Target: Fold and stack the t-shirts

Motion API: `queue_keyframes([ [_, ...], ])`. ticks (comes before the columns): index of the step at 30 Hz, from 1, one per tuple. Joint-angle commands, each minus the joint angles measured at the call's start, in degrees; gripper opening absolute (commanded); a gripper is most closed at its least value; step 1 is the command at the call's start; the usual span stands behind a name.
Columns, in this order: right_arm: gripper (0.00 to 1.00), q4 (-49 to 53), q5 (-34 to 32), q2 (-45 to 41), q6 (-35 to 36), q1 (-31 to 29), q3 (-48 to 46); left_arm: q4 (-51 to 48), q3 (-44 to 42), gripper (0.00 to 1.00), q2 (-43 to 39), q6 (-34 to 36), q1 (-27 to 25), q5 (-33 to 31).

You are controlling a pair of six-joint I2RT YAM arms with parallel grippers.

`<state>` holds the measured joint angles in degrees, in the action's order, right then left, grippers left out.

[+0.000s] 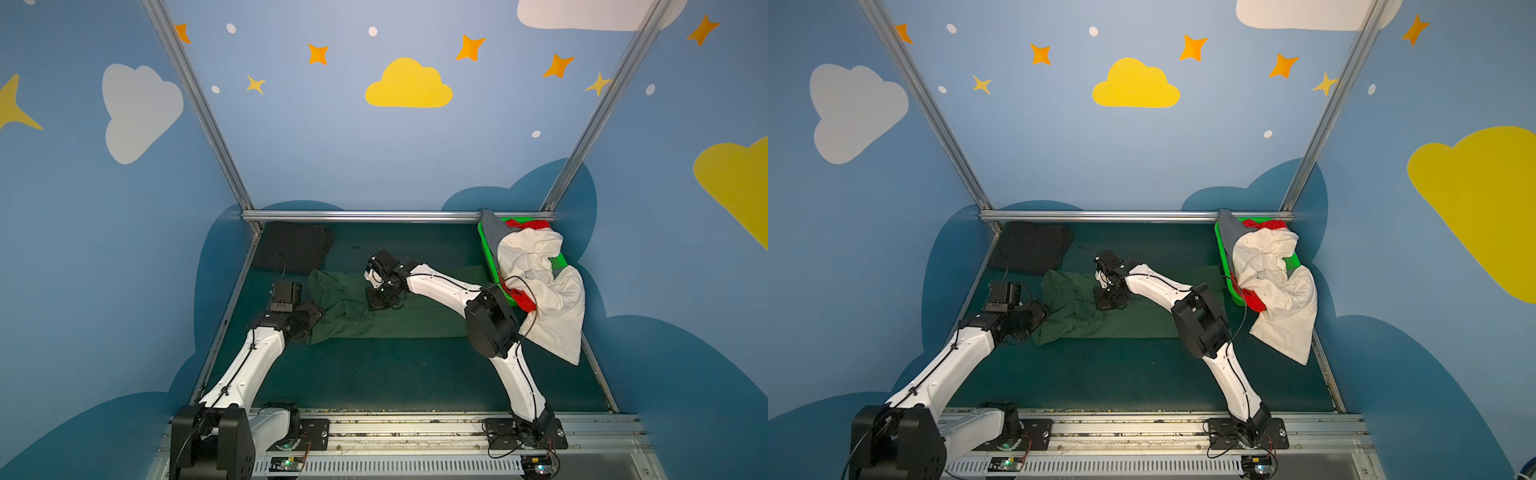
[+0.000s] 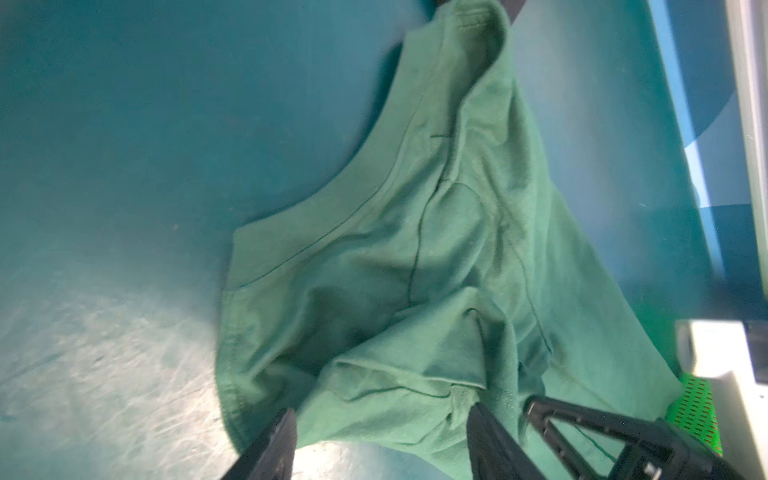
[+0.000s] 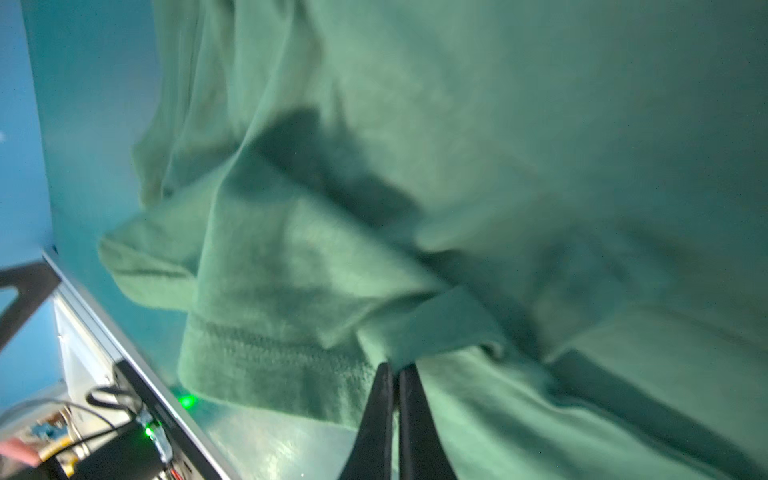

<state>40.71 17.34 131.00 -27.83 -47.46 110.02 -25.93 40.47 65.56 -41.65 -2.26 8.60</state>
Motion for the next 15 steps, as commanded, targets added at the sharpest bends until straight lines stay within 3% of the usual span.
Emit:
queue_keyframes([
  [1, 0.00, -2.6, 2.0, 0.4, -4.4, 2.4, 0.7, 0.3, 3.1, 0.62, 1.8, 2.7, 0.2, 0.6],
  [8, 0.00, -4.8, 1.3, 1.0, -10.3, 5.9, 1.2, 2.8, 7.5, 0.57, 6.2, 4.4, 0.1, 1.7],
  [12, 0.00, -7.1, 6.6, 3.4, -13.0, 7.6, 3.9, 4.0, 9.7, 0.57, 8.4, 5.1, -0.4, 2.8],
  [15, 0.00, -5.6, 6.2, 5.3, -12.9, 7.7, 7.5, 3.5, 10.7, 0.57, 9.0, 6.2, -1.9, 2.3],
])
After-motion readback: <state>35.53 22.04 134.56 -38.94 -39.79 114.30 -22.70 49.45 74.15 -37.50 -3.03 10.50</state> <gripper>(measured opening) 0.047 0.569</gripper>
